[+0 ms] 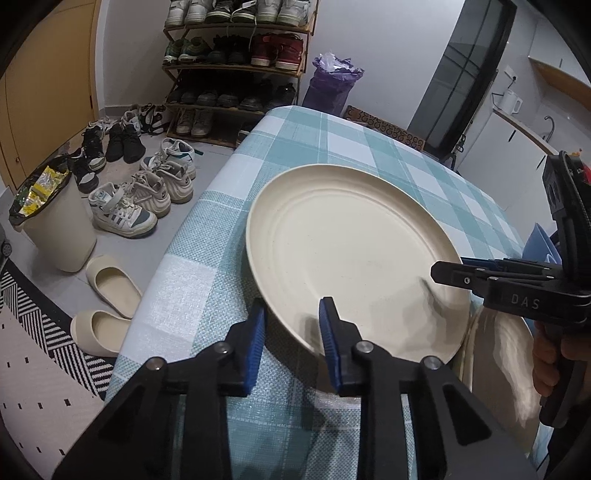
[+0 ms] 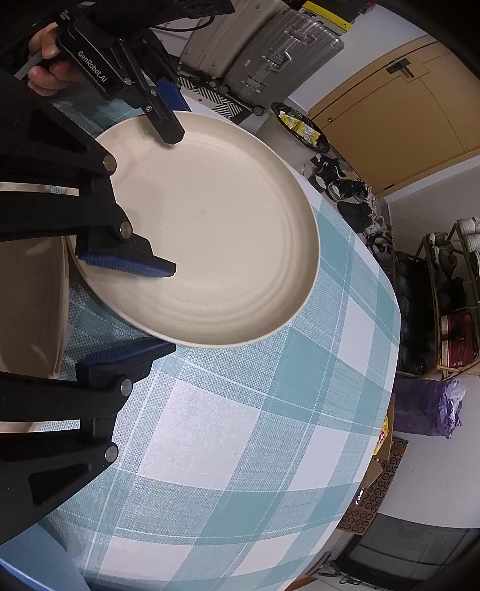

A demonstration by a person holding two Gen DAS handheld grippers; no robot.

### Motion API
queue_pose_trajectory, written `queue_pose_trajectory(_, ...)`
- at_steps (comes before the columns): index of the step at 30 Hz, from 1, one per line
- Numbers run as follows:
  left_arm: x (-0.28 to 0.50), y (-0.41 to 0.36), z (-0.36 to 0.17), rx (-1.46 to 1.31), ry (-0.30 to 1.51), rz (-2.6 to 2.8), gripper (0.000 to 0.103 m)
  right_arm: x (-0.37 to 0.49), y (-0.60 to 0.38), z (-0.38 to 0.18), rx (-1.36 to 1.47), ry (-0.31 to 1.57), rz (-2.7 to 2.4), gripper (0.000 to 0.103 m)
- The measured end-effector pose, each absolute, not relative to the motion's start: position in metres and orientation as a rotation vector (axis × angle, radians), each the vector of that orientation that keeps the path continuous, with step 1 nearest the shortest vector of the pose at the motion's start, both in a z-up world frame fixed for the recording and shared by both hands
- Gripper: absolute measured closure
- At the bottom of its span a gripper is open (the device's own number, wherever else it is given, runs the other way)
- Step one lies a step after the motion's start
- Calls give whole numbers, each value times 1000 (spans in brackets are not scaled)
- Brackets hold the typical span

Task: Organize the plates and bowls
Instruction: 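Close the left gripper on the beige plate rim while the right gripper closes beside it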

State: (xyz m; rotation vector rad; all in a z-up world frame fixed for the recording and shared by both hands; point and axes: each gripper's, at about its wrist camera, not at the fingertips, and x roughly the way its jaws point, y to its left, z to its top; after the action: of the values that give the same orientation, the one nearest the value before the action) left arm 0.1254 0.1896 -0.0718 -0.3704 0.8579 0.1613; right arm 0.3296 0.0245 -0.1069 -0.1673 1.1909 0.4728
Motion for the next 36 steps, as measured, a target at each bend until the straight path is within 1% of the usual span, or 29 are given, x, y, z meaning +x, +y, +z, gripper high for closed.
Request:
queue_pose_trajectory(3,125,192,-72,-375,857,165,77,329,24,-107,-170,1188,469,70)
queue_pose_trajectory(5,124,192,-72,-377,857,168,77,329,24,-107,-173,1186,469,75)
queue_pose_trajectory(10,124,193,-72,-374,856,182,78,327,25,-106,-190,1175,468,79)
queue_pose_trajectory(24,115,195,-59,-370,814,199,78,321,28,-93,-197,1138,482,79)
queue_pose_trajectory(36,107,189,-35,-345,760,195,78,306,27,-64,-207,1086,479,79)
